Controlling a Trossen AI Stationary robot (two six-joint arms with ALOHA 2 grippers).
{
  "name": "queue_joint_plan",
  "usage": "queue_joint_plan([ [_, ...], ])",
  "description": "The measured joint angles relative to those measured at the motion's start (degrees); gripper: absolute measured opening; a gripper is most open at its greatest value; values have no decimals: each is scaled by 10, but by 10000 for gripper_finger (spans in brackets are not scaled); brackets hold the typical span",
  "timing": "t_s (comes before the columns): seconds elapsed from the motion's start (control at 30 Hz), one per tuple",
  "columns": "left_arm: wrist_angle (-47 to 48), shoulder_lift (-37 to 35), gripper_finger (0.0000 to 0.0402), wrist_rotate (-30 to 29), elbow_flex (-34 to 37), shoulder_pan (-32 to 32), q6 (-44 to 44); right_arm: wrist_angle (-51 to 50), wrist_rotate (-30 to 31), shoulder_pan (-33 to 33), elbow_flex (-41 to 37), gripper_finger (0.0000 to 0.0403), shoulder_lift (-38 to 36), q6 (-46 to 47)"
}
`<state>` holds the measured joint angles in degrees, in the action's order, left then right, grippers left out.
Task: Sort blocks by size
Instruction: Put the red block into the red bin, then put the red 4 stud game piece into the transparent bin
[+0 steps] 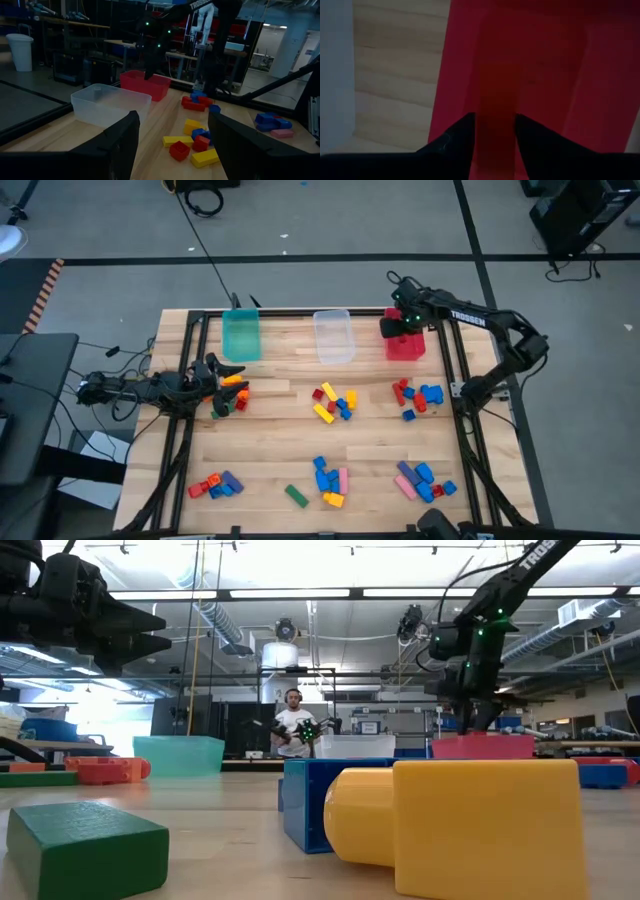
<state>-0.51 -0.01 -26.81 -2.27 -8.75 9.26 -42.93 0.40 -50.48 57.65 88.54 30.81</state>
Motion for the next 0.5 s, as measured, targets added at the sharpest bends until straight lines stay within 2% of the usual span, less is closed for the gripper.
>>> queue_joint_plan([
  [0.23,0,0,245,0,0,0,0,-4,2,0,0,168,-21,-2],
  [0.5,0,0,245,0,0,0,0,-23,3,2,0,168,-93,-6],
])
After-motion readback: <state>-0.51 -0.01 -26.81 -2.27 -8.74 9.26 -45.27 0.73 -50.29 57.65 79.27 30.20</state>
